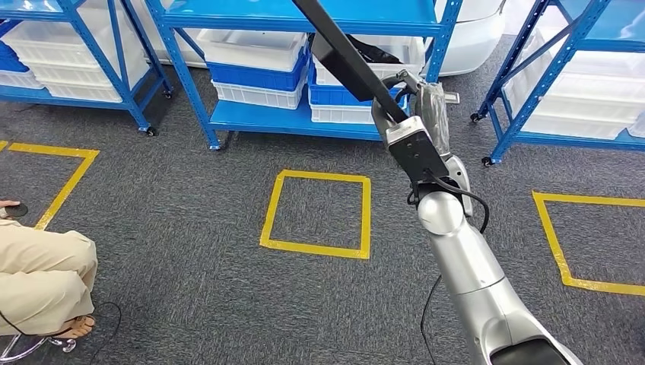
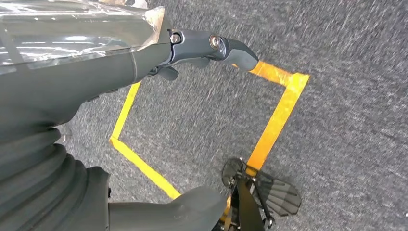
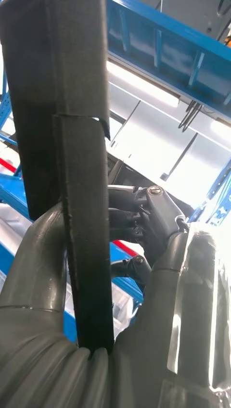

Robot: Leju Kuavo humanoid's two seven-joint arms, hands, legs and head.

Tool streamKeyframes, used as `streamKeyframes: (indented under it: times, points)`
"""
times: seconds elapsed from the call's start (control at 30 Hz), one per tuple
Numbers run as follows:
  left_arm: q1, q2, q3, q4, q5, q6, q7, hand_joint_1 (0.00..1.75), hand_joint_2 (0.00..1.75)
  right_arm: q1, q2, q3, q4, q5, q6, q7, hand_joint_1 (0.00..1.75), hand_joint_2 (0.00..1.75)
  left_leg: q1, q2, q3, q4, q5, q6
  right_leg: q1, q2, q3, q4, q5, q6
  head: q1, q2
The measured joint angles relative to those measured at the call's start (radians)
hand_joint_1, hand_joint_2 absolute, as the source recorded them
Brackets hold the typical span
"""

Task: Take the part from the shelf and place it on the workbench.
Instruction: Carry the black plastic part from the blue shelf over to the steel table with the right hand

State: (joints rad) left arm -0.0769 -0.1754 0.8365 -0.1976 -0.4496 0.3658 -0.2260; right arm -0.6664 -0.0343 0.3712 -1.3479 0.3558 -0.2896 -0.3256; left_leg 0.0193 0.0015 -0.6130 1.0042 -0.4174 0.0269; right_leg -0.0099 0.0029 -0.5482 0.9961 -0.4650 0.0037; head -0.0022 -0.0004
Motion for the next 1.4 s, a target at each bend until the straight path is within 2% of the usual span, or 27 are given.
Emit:
streamKeyframes:
  times: [0.03,0.07,0.17,0.27,0.5,0.73,1.23,1.33,1.4]
  points:
    - [0.0,0.0,0.0,0.0,0.0,0.0,0.0,0.0,1.75,0.0,0.0,0.0,0.002,0.001,0.0,-0.001,1.75,1.75,0.0,0.0,0.0,-0.003,0.007,0.013,0.004,0.0,-0.003,0.002,0.001,-0.002,0.0,0.0]
    - [0.0,0.0,0.0,0.0,0.0,0.0,-0.001,0.0,1.75,0.0,0.0,0.0,0.004,0.001,0.0,-0.002,1.75,1.75,0.001,-0.001,-0.002,-0.005,0.016,0.019,0.006,0.0,-0.006,0.003,0.002,-0.004,0.001,0.0]
    - [0.0,0.0,0.002,0.0,0.002,-0.001,-0.003,0.0,1.75,0.0,0.001,0.0,0.01,0.001,0.0,-0.007,1.75,1.75,0.003,0.0,-0.005,-0.009,0.023,0.013,0.009,0.0,-0.012,0.004,0.007,-0.012,0.002,0.0]
    - [0.0,0.0,0.004,0.0,0.007,-0.001,-0.005,0.0,1.75,-0.001,0.002,0.0,0.019,0.0,0.0,-0.018,1.75,1.75,0.004,0.0,-0.005,-0.011,0.027,0.008,0.011,0.0,-0.013,0.005,0.009,-0.015,0.002,0.0]
    - [0.0,0.0,0.013,0.0,0.009,-0.001,-0.005,0.0,1.75,-0.007,0.009,0.0,0.035,-0.001,0.0,-0.024,1.75,1.75,0.005,-0.001,-0.008,-0.013,0.031,-0.005,0.013,0.0,-0.016,0.006,0.009,-0.015,0.002,0.0]
    - [0.0,0.0,0.021,0.0,0.011,-0.001,-0.005,0.0,1.75,-0.012,0.012,0.0,0.046,-0.002,0.0,-0.026,1.75,1.75,0.002,-0.001,-0.013,-0.013,0.031,-0.012,0.011,0.0,-0.022,0.006,0.011,-0.012,0.002,0.0]
    - [0.0,0.0,0.024,0.0,0.028,0.006,0.0,0.0,1.75,-0.022,0.031,0.001,0.068,0.01,-0.004,-0.03,1.75,1.75,-0.002,-0.002,-0.025,-0.003,0.031,-0.01,0.002,-0.001,-0.028,0.005,0.017,-0.001,0.002,0.0]
    - [0.0,0.0,0.027,0.0,0.028,0.011,0.005,0.0,1.75,-0.028,0.041,0.002,0.078,0.009,-0.004,-0.034,1.75,1.75,-0.003,-0.003,-0.03,0.002,0.029,-0.006,0.001,-0.001,-0.029,0.004,0.019,0.003,0.002,0.0]
    - [0.0,-0.001,0.028,0.0,0.028,0.014,0.009,0.0,1.75,-0.036,0.048,0.003,0.083,0.009,-0.004,-0.035,1.75,1.75,-0.003,-0.003,-0.028,-0.006,0.033,0.001,0.002,-0.002,-0.029,0.001,0.021,0.009,0.002,0.0]
